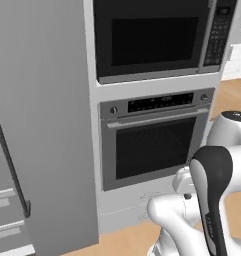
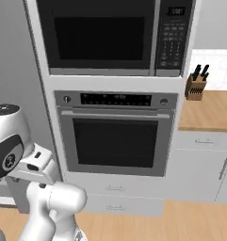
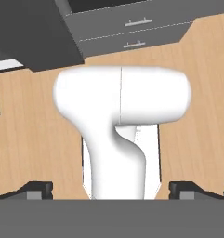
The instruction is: Take the meat container that has the shrimp and place it on the second highest rack of the freezer. Then take the vegetable container that has the squash and carrot and place it on the highest rack of the freezer.
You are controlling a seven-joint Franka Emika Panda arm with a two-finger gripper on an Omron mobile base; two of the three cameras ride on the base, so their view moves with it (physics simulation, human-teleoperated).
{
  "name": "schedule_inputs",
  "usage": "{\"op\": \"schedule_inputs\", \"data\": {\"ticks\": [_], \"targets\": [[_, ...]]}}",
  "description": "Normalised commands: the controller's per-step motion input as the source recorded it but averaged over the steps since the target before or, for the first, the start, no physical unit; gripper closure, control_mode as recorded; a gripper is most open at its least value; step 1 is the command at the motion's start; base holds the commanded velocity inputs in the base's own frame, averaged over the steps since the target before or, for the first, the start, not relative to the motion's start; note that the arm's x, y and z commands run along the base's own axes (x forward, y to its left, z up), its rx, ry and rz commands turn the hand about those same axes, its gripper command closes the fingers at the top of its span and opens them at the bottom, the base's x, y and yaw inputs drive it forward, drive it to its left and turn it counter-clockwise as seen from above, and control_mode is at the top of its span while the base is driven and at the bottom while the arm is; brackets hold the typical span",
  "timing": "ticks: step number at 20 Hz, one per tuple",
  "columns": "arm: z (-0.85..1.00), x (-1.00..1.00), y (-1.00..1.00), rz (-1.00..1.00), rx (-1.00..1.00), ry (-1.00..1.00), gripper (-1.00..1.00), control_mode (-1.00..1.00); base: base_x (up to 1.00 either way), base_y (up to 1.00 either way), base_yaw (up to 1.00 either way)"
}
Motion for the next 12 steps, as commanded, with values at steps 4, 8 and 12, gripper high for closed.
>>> {"op": "schedule_inputs", "data": {"ticks": [4,8,12], "targets": [[0.00,0.00,0.00,0.00,0.00,0.00,-1.00,1.00,0.79,-0.88,0.02],[0.00,0.00,0.00,0.00,0.00,0.00,-1.00,1.00,0.91,-0.83,0.03],[0.00,0.00,0.00,0.00,0.00,0.00,-1.00,1.00,0.83,-0.82,0.06]]}}
